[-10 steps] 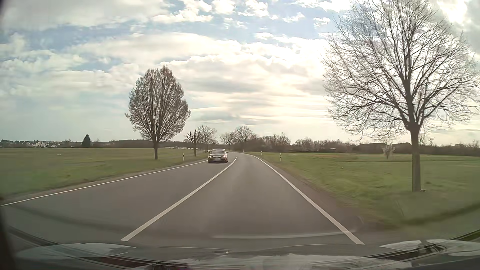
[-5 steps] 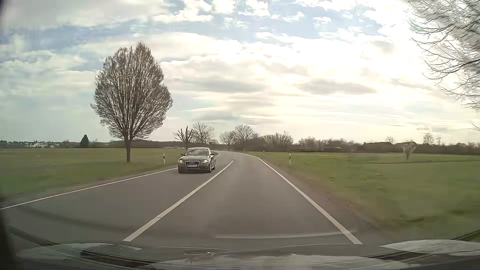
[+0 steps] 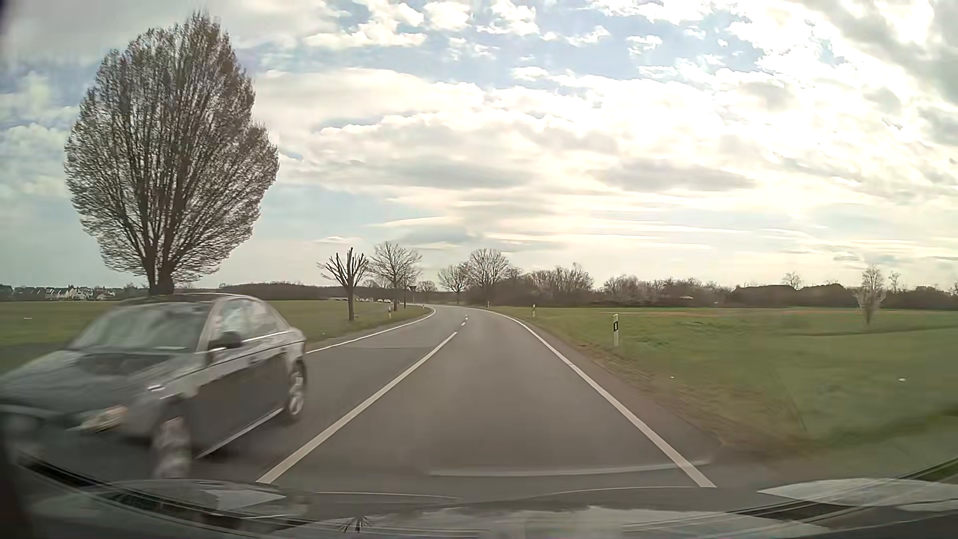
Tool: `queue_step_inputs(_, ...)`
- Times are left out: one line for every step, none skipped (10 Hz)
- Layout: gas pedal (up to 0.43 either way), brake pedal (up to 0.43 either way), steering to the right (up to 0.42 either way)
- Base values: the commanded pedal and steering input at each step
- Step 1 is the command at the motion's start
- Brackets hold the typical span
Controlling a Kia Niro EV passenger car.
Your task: Follow the waypoints while adhering to traffic rules and regulations
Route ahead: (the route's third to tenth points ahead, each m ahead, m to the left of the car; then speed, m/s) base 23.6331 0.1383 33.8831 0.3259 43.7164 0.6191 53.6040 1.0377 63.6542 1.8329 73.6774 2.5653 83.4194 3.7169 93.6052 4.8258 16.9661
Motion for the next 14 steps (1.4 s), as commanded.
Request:
queue_step_inputs(0.339, 0.0, -0.006)
queue_step_inputs(0.339, 0.0, -0.006)
queue_step_inputs(0.339, 0.0, -0.006)
queue_step_inputs(0.339, 0.0, -0.006)
queue_step_inputs(0.339, 0.0, -0.007)
queue_step_inputs(0.339, 0.0, -0.007)
queue_step_inputs(0.339, 0.0, -0.008)
queue_step_inputs(0.339, 0.0, -0.009)
queue_step_inputs(0.339, 0.0, -0.01)
queue_step_inputs(0.339, 0.0, -0.01)
queue_step_inputs(0.339, 0.0, -0.01)
queue_step_inputs(0.339, 0.0, -0.01)
queue_step_inputs(0.339, 0.0, -0.01)
queue_step_inputs(0.339, 0.0, -0.009)
